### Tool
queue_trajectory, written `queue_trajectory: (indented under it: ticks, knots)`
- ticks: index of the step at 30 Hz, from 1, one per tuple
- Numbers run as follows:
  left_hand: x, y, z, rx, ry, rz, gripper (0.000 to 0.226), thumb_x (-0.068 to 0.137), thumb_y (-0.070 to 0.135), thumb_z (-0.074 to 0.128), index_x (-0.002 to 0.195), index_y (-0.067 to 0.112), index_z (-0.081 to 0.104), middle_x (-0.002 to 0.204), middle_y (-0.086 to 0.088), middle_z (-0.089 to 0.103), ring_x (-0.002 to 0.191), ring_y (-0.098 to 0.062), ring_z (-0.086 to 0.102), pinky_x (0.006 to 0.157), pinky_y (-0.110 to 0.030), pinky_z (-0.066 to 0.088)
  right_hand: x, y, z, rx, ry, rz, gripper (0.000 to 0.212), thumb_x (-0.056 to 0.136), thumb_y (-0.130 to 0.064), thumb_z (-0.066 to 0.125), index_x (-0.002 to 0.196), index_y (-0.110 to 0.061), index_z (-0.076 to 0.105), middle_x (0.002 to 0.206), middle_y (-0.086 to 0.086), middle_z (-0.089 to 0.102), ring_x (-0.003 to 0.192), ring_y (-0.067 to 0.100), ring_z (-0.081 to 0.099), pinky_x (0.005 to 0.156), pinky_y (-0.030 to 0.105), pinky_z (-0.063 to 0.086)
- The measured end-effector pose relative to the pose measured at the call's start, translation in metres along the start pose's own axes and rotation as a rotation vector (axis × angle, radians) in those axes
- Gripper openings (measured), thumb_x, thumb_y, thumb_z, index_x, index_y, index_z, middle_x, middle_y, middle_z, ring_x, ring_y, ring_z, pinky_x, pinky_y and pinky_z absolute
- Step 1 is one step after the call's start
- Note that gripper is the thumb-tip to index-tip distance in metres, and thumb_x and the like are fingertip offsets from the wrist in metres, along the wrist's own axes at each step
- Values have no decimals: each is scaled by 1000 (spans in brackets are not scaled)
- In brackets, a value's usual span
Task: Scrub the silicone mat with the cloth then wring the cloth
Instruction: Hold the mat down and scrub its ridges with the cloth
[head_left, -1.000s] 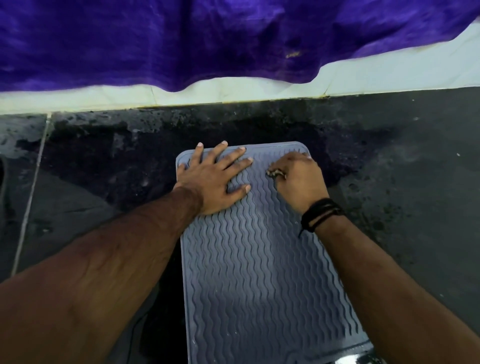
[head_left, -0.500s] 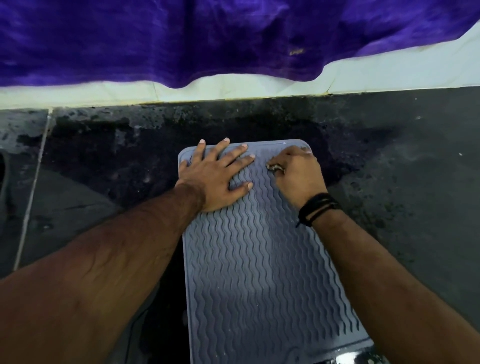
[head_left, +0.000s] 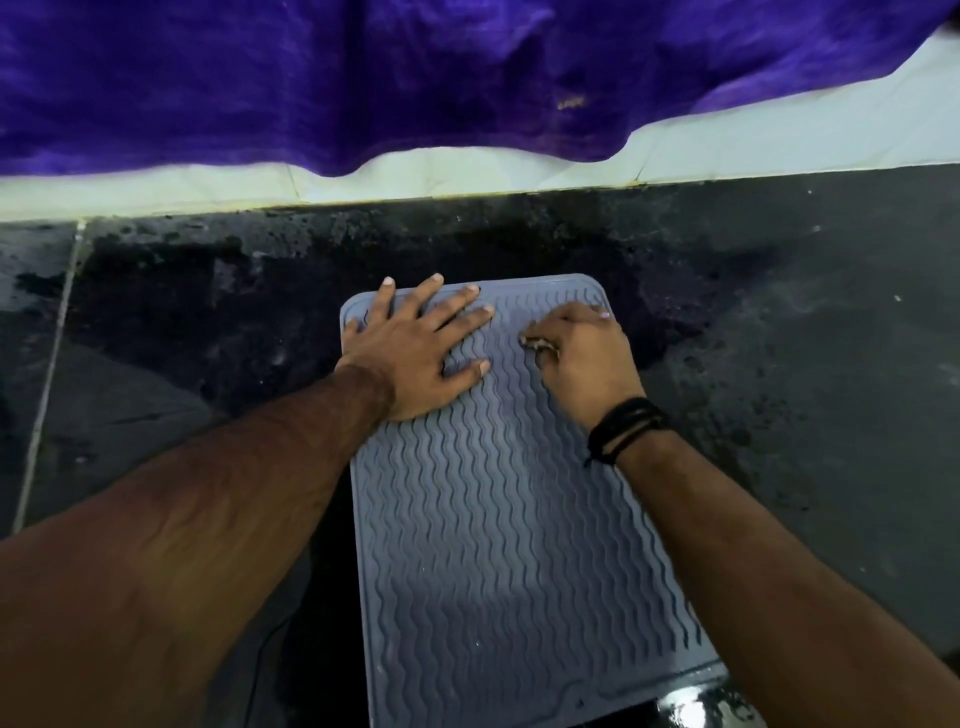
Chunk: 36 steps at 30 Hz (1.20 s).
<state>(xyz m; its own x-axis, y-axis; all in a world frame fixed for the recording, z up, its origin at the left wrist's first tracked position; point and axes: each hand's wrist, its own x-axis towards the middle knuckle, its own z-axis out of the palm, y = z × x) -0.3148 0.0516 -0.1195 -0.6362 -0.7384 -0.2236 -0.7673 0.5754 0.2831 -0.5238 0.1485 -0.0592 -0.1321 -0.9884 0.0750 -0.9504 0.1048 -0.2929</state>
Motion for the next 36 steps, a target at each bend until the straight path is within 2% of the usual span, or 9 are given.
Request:
queue_trajectory:
  ticks: [3,7,14,18,21,24,30,33,36]
  knots:
    - [2,0,0,4,-13,-3,86,81,101,10,159,70,-9,180,23,-11,168,-33,-15,120,-84,15,29,-2,1,-30,62,5,36,87,-8,53,119,-15,68,125,9,62,111,32,54,96,40,47]
    - [3,1,-1,32,-26,-5,88,81,100,7,161,68,-8,181,22,-10,168,-32,-13,120,-84,16,42,-8,8,-94,-41,-8,38,88,-8,52,122,-16,66,129,7,60,117,29,53,101,39,43]
    - [1,0,-1,38,5,22,83,85,97,10,161,68,-6,179,27,-12,168,-28,-15,121,-83,15,-1,-3,-2,-27,-57,20,29,80,-9,64,106,-16,74,116,9,67,108,32,57,99,40,45]
    - [1,3,-2,19,-16,-20,86,81,100,10,160,69,-9,181,19,-9,168,-36,-13,119,-84,18,30,-6,1,-49,5,2,37,85,-6,54,117,-16,69,124,8,62,112,31,54,98,40,47]
    - [1,3,-2,24,-19,-21,88,80,100,8,160,69,-9,181,19,-9,168,-36,-13,119,-84,18,43,-8,7,-95,-33,0,38,88,-8,51,122,-17,66,128,5,59,116,28,52,101,37,44]
    - [1,2,-2,22,-5,-5,85,82,99,9,160,69,-8,180,22,-10,168,-33,-14,120,-83,17,27,-7,5,-104,-71,33,35,86,-14,54,117,-19,69,125,5,62,116,28,53,104,37,41]
    - [0,1,0,7,15,-3,82,85,98,13,159,69,-7,177,28,-10,167,-29,-15,118,-82,17,-15,-9,-11,-20,-86,35,24,79,-8,64,99,-14,75,109,9,69,102,30,59,98,35,42]
    - [1,2,-1,24,23,28,83,86,97,10,161,67,-6,177,29,-12,167,-22,-14,121,-81,14,14,-8,-11,-36,-19,26,28,83,-9,58,105,-14,74,113,11,68,105,32,59,97,40,47]
    - [3,1,-2,30,-15,4,90,79,103,3,161,68,-7,180,24,-10,168,-29,-13,121,-83,15,38,-11,-2,-102,-19,1,33,88,-10,53,116,-16,69,122,10,63,112,32,54,96,41,47]
